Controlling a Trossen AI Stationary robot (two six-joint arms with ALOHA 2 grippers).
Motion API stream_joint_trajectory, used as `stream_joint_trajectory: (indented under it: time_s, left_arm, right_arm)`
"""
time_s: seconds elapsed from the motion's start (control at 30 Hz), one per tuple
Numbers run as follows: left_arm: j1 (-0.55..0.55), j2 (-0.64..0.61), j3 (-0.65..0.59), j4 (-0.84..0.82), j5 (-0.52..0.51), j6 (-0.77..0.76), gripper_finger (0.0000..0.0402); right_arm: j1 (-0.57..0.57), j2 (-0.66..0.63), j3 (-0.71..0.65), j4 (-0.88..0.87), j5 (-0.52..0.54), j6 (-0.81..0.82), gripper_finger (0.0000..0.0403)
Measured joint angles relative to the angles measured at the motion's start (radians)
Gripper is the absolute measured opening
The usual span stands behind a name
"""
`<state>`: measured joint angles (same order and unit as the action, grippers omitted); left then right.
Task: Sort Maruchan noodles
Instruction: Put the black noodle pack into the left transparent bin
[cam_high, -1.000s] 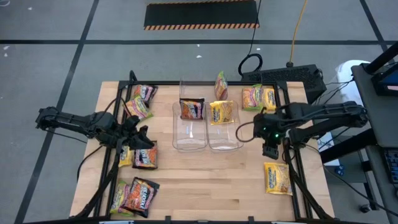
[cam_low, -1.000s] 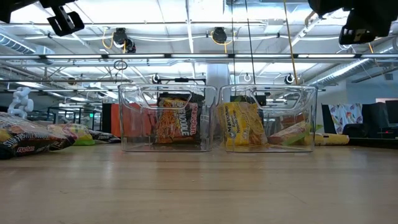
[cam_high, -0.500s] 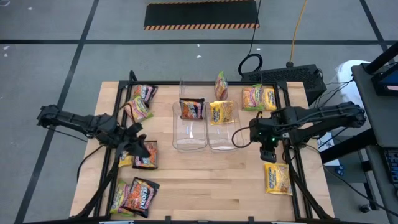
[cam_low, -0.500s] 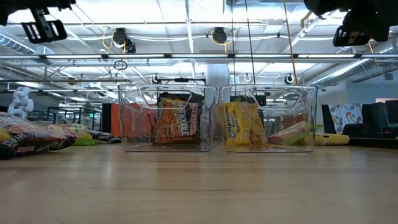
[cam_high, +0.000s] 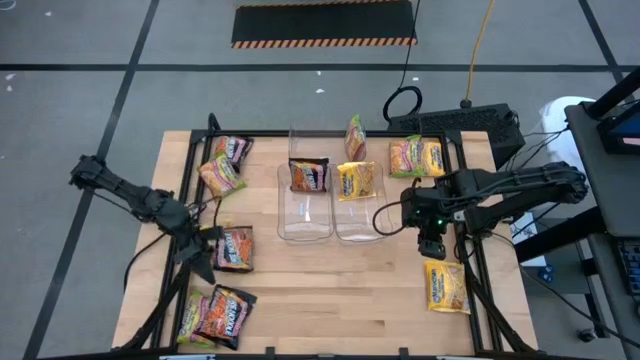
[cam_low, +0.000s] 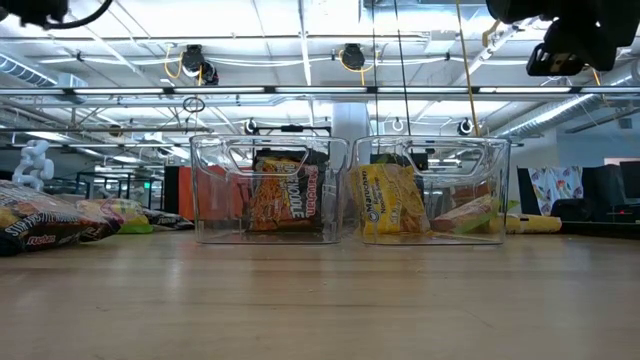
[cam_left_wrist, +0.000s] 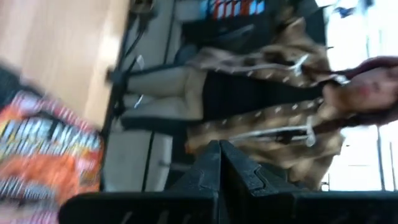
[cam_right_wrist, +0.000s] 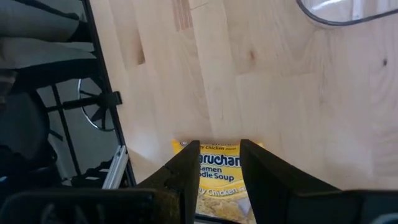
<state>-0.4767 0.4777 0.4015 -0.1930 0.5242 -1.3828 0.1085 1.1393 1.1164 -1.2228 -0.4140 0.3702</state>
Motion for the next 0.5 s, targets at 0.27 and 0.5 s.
stream_joint_trajectory:
  time_s: [0.27,0.5]
  left_arm:
    - [-0.090,0.002,0.003,-0.104,-0.220,0.130,0.0002]
    - [-0.103,0.000,0.192,-0.366,-0.461,0.389,0.0001]
  right_arm:
    - [0.000,0.000,0.000,0.003,0.051,-0.020,0.0109]
    - [0.000,0.000,0.000,0.003,0.051,-0.020,0.0109]
